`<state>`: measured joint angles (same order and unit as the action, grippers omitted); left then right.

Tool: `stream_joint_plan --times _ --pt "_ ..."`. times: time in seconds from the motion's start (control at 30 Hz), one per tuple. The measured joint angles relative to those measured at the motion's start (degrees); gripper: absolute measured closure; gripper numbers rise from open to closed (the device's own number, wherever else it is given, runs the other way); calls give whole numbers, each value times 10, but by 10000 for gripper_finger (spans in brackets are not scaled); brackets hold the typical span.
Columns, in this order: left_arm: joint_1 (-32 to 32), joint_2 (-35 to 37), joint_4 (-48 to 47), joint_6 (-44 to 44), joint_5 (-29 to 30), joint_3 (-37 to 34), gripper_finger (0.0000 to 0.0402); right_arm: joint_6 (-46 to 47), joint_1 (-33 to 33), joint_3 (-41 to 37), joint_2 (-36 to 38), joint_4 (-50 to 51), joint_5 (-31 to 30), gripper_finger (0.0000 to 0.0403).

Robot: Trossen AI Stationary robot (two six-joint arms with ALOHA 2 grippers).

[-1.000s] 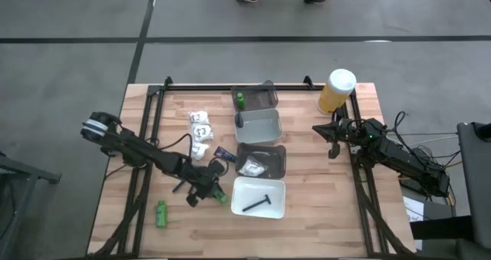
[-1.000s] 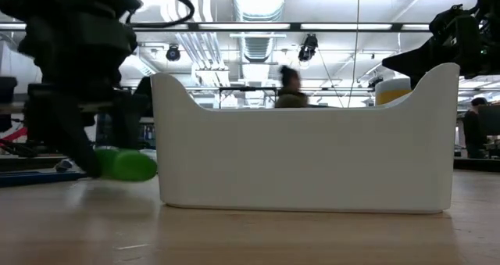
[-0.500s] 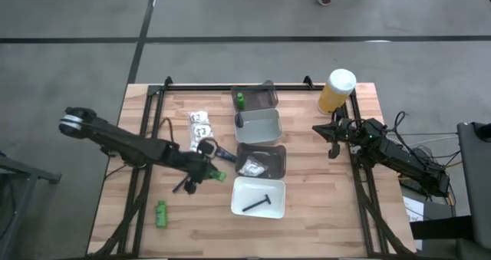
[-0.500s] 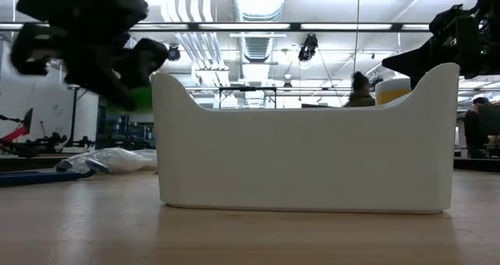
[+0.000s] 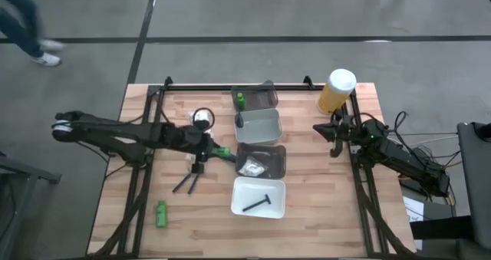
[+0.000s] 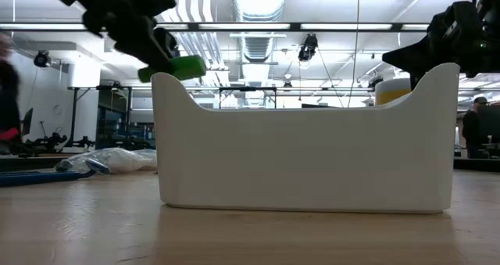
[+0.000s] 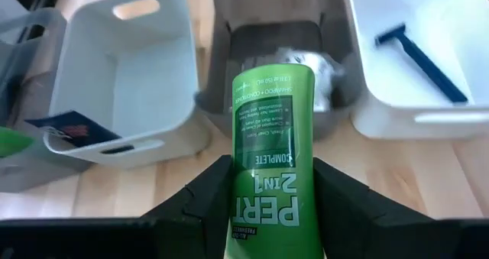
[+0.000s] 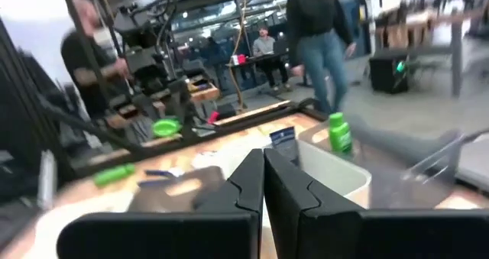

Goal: Pick & Place Travel size toiletries
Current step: Put the right green shampoo into the top black bin

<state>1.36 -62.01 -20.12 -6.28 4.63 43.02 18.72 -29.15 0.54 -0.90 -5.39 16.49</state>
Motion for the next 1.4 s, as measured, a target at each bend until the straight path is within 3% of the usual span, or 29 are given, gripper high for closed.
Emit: stream_joint_plan --times 0.33,0.47,0.6,0.8,1.07,1.3,1.4 --pt "-44 -28 -3 -2 -25 54 245 46 0 0 -9 -12 -22 394" --pt "-53 -49 -2 -2 -25 75 245 58 0 0 -36 -83 -26 394" --pt "-57 -79 -1 -3 -25 103 245 21 6 0 -82 -173 9 394" --pt "-58 -126 -3 -3 -61 149 245 -7 12 30 -191 -216 13 394" --pt "-58 -159 -19 -4 -76 200 245 -84 19 155 -382 -214 15 394" --pt "-58 -159 -19 11 -76 243 245 -201 21 274 -504 -120 19 386" --pt "-58 -159 -18 32 -76 259 245 -241 30 318 -554 -96 53 364"
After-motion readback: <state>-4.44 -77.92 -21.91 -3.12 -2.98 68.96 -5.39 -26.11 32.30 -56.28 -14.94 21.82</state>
